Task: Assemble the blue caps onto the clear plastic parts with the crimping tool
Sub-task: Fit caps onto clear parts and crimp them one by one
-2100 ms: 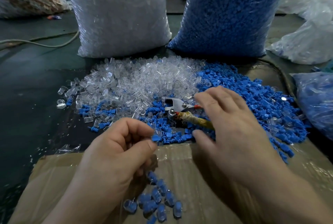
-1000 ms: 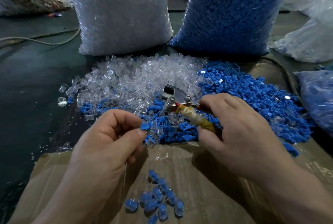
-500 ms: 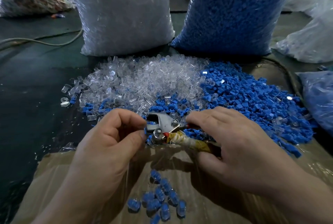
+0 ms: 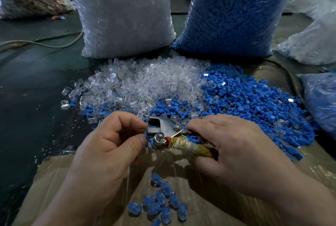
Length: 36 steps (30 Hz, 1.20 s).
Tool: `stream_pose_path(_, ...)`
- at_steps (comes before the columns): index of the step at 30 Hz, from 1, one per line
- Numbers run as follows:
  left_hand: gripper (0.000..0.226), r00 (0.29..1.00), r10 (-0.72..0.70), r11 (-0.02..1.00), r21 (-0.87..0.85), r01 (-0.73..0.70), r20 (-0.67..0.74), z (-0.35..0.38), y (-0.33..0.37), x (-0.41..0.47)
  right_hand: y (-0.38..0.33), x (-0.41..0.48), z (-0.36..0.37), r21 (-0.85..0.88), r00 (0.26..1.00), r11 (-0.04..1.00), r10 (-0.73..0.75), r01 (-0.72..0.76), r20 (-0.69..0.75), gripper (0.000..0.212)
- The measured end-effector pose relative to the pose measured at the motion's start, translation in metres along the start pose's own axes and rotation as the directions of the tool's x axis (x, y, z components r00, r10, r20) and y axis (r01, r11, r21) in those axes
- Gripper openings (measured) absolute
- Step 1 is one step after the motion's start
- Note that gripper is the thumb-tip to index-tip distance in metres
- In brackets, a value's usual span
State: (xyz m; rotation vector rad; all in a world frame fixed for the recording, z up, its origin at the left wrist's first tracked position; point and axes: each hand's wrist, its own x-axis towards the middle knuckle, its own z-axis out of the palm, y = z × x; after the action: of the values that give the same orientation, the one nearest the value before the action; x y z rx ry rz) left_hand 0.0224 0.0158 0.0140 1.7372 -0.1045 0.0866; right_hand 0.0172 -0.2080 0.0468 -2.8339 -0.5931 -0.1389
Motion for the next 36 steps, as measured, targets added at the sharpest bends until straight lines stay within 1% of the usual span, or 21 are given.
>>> stream_pose_path(2,0.023,1.0,0.008,1.0,0.011,-0.008,0.007,-0.001,0.0,0.0,0.001,0.0,-0.001,0.018,1.0,1.0,0.001,-0.002,0.001,0.058)
stream_pose_path(5,0.022,0.999,-0.017,0.999,0.036,0.019,-0.048,-0.001,-0.003,-0.001,0.005,-0.002,-0.001,0.047,1.0,0.999,0.02,-0.02,-0.016,0.051)
stream_pose_path(7,0.01,0.995,-0.033,0.998,0.047,0.038,-0.097,-0.003,-0.009,0.002,0.008,-0.002,0.0,0.016,0.998,0.998,0.057,-0.057,-0.031,0.052)
stream_pose_path(8,0.017,0.993,-0.036,0.998,0.055,0.042,-0.113,-0.004,-0.012,0.002,0.011,-0.001,0.001,-0.02,0.995,0.996,0.088,-0.089,-0.044,0.053)
stream_pose_path(10,0.027,0.995,-0.071,0.995,0.061,0.075,-0.07,-0.006,-0.013,0.002,0.014,0.003,0.004,-0.099,0.984,0.98,0.165,-0.172,-0.069,0.062)
stream_pose_path(12,0.025,0.991,-0.133,0.987,0.098,0.13,0.027,-0.002,-0.01,0.0,0.018,0.009,0.006,-0.161,0.971,0.957,0.236,-0.24,-0.046,0.071)
stream_pose_path(13,0.023,0.986,-0.16,0.982,0.109,0.153,0.053,0.0,-0.01,-0.001,0.019,0.011,0.007,-0.18,0.967,0.95,0.255,-0.254,-0.017,0.074)
stream_pose_path(18,0.02,0.982,-0.183,0.97,0.171,0.173,0.042,0.006,-0.01,-0.003,0.023,0.015,0.007,-0.222,0.954,0.936,0.293,-0.273,0.062,0.075)
stream_pose_path(19,0.02,0.984,-0.177,0.972,0.164,0.17,0.028,0.006,-0.008,-0.003,0.022,0.014,0.007,-0.215,0.957,0.94,0.284,-0.267,0.055,0.074)
stream_pose_path(21,0.019,0.988,-0.153,0.974,0.168,0.151,0.005,0.008,-0.006,-0.005,0.016,0.011,0.006,-0.174,0.97,0.954,0.24,-0.243,-0.039,0.068)
stream_pose_path(23,0.021,0.994,-0.112,0.974,0.198,0.112,-0.01,0.011,-0.004,-0.009,-0.001,0.007,0.005,-0.129,0.974,0.977,0.147,-0.17,-0.17,0.056)
stream_pose_path(24,0.021,0.996,-0.083,0.973,0.216,0.085,-0.016,0.013,-0.003,-0.01,-0.011,0.005,0.007,-0.111,0.976,0.988,0.085,-0.109,-0.202,0.048)
stream_pose_path(26,0.02,1.0,-0.01,0.964,0.267,0.016,-0.021,0.016,-0.003,-0.014,-0.026,0.003,0.012,-0.068,0.979,0.997,-0.044,0.031,-0.201,0.031)
stream_pose_path(28,0.016,0.998,0.063,0.947,0.316,-0.059,-0.002,0.018,-0.001,-0.018,-0.03,0.003,0.016,-0.046,0.974,0.993,-0.112,0.104,-0.197,0.02)
stream_pose_path(29,0.013,0.996,0.089,0.939,0.332,-0.088,0.014,0.019,0.001,-0.019,-0.03,0.002,0.016,-0.051,0.975,0.994,-0.109,0.101,-0.196,0.018)
stream_pose_path(30,0.014,0.994,0.109,0.936,0.333,-0.113,0.033,0.019,0.003,-0.02,-0.03,0.002,0.016,-0.053,0.978,0.995,-0.088,0.08,-0.188,0.022)
stream_pose_path(32,0.025,0.991,0.122,0.945,0.3,-0.131,0.049,0.018,0.008,-0.022,-0.028,0.002,0.014,-0.039,0.984,0.998,-0.056,0.05,-0.172,0.03)
stream_pose_path(34,0.029,0.992,0.125,0.956,0.264,-0.128,0.027,0.018,0.011,-0.021,-0.028,0.002,0.015,-0.002,0.982,0.997,-0.074,0.075,-0.175,0.031)
stream_pose_path(36,0.033,0.993,0.118,0.956,0.268,-0.116,0.01,0.018,0.011,-0.017,-0.027,0.002,0.016,0.028,0.971,0.991,-0.125,0.134,-0.206,0.03)
